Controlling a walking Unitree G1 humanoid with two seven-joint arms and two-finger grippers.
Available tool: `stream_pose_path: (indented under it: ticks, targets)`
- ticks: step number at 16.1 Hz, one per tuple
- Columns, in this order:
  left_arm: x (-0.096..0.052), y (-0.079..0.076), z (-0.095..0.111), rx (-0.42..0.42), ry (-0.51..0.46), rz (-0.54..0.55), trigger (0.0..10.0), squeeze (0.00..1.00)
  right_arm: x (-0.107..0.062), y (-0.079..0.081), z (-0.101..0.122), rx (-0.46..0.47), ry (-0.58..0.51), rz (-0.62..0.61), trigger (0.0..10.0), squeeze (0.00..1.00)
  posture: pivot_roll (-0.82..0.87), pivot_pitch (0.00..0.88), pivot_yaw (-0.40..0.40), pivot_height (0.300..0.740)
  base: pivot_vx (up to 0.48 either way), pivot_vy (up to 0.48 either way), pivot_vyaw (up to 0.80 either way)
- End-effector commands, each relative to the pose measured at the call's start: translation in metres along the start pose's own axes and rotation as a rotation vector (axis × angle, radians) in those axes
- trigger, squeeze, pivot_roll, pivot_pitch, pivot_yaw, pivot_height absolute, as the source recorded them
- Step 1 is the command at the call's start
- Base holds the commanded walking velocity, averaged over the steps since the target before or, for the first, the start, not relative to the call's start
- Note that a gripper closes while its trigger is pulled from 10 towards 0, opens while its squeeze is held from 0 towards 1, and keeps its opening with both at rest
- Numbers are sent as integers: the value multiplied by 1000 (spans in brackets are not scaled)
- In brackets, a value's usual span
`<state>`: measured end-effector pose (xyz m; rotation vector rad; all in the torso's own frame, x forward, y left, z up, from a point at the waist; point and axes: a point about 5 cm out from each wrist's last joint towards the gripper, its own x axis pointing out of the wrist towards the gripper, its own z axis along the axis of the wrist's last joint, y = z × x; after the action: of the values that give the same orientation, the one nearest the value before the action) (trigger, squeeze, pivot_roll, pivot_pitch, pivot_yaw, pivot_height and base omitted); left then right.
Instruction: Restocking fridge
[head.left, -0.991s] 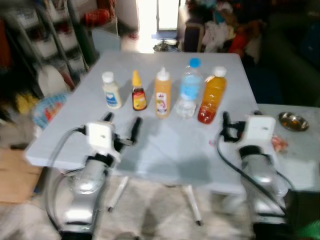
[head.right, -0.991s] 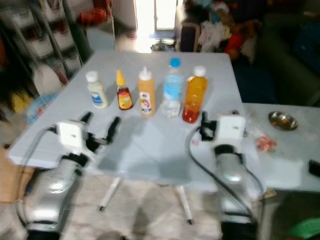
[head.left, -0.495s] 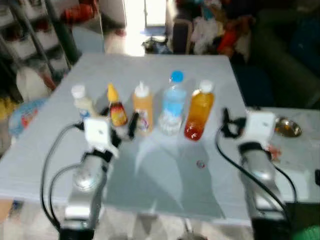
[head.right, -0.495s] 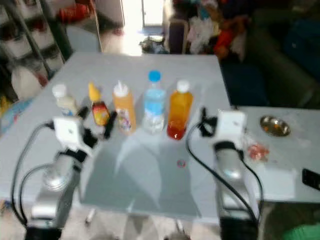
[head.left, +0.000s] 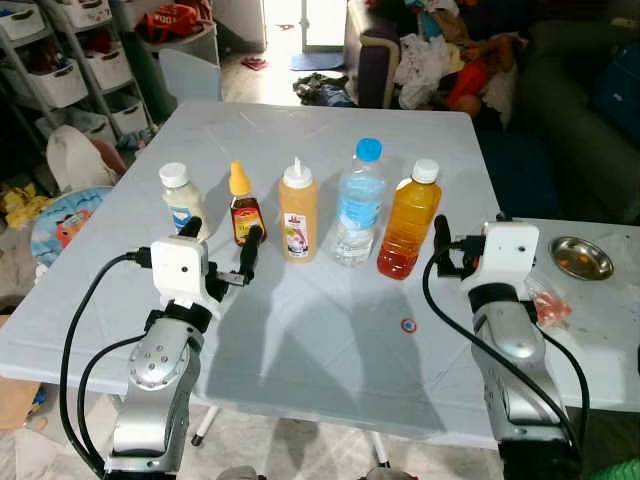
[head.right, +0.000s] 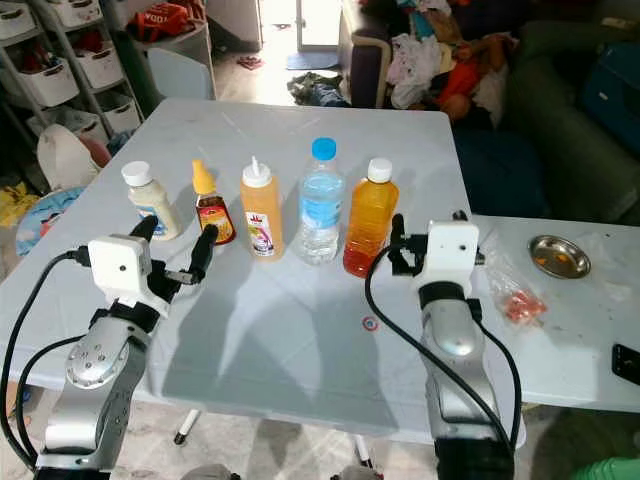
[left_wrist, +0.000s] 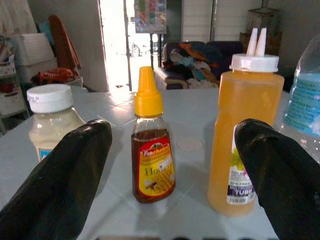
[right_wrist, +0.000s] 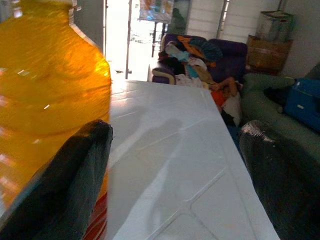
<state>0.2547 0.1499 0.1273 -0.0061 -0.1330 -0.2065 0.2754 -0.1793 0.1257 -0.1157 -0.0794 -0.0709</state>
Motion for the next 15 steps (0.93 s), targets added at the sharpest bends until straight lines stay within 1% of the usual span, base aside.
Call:
stream_pose_path:
  ticks: [1, 3, 4, 5, 6, 8, 10, 13, 15]
  targets:
    - [-1, 2, 3, 4, -4, -3, 10000, 0, 0, 4, 7, -1, -24, 19, 10000, 0, 4, 0, 1, 740, 0, 0, 0]
    - [-2, 1, 3, -4, 4, -17, 10000, 0, -19, 13, 9, -39, -52, 171, 10000, 0, 8, 0, 6, 740, 0, 0, 0]
    - [-2, 1, 3, -4, 6, -19, 10000, 0, -26, 15, 11, -61, -62, 221, 10000, 0, 7, 0, 9, 740, 0, 0, 0]
    - [-3, 1, 3, -3, 8, -21, 10000, 0, -30, 15, 11, -70, -64, 235, 10000, 0, 6, 0, 10, 740, 0, 0, 0]
    - [-3, 1, 3, -3, 10, -24, 10000, 0, -38, 14, 11, -87, -65, 254, 10000, 0, 6, 0, 10, 740, 0, 0, 0]
    - [-3, 2, 3, -2, 12, -27, 10000, 0, -44, 12, 12, -98, -64, 261, 10000, 0, 2, 0, 14, 740, 0, 0, 0]
    - [-3, 0, 3, -1, 17, -41, 10000, 0, -52, 7, 16, -127, -74, 232, 10000, 0, -3, 0, 22, 740, 0, 0, 0]
    - [-2, 0, 3, -1, 20, -50, 10000, 0, -47, -1, 29, -154, -119, 170, 10000, 0, -8, 0, 28, 740, 0, 0, 0]
    - [-1, 0, 3, -2, 24, -61, 10000, 0, -36, -4, 39, -163, -154, 146, 10000, 0, -10, 0, 32, 740, 0, 0, 0]
